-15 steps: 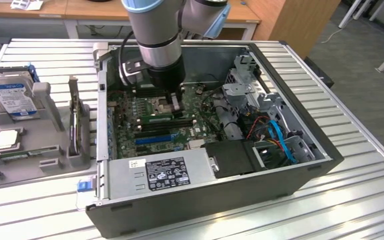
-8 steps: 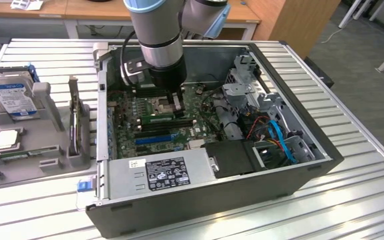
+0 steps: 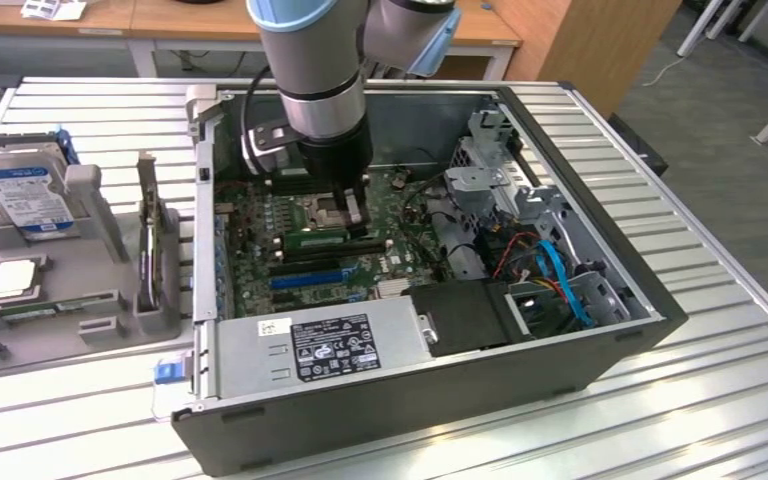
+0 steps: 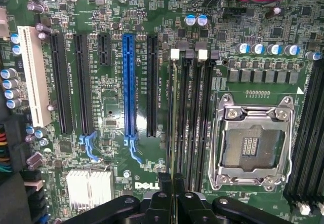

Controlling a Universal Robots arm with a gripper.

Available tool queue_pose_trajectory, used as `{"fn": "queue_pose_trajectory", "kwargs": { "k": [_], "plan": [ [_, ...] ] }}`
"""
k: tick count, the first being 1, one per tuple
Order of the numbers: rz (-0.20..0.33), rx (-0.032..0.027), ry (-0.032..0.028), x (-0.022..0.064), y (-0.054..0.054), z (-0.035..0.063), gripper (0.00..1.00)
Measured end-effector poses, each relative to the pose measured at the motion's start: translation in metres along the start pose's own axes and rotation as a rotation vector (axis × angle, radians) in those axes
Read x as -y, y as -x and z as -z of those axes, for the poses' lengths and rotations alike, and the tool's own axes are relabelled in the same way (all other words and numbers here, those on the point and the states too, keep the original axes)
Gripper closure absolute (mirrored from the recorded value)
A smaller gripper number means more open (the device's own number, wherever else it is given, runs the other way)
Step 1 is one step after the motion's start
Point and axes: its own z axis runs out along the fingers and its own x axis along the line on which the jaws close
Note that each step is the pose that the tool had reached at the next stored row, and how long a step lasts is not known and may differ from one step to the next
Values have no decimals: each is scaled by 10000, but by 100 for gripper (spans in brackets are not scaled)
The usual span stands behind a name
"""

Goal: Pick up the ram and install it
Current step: 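Insert the ram into the slot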

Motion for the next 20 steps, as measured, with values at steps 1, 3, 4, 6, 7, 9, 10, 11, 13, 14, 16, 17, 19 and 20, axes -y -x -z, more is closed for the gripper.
{"fn": "queue_pose_trajectory", "kwargs": {
  "k": [1, 3, 4, 6, 7, 9, 10, 11, 13, 14, 16, 17, 19, 20],
  "plan": [
    [0, -2, 1, -1, 0, -1, 88],
    [0, -1, 0, -1, 0, -2, 88],
    [-1, -2, 0, -1, 0, -2, 88],
    [-2, -2, 1, -1, 0, -2, 88],
    [-3, 2, -2, -2, 1, -8, 88],
    [-2, 0, 0, -5, 0, -20, 88],
    [-1, -2, 1, -7, 0, -23, 88],
    [-1, -3, 1, -7, 0, -23, 88],
    [-3, 1, -1, -9, 1, -32, 88],
    [-2, 0, 0, -11, 1, -39, 88],
    [-1, -2, 1, -12, 0, -44, 88],
    [-1, -3, 2, -12, 0, -44, 88],
    [-1, -1, 0, -12, 1, -45, 88],
    [-2, -2, 1, -13, 1, -45, 88]
  ]
}}
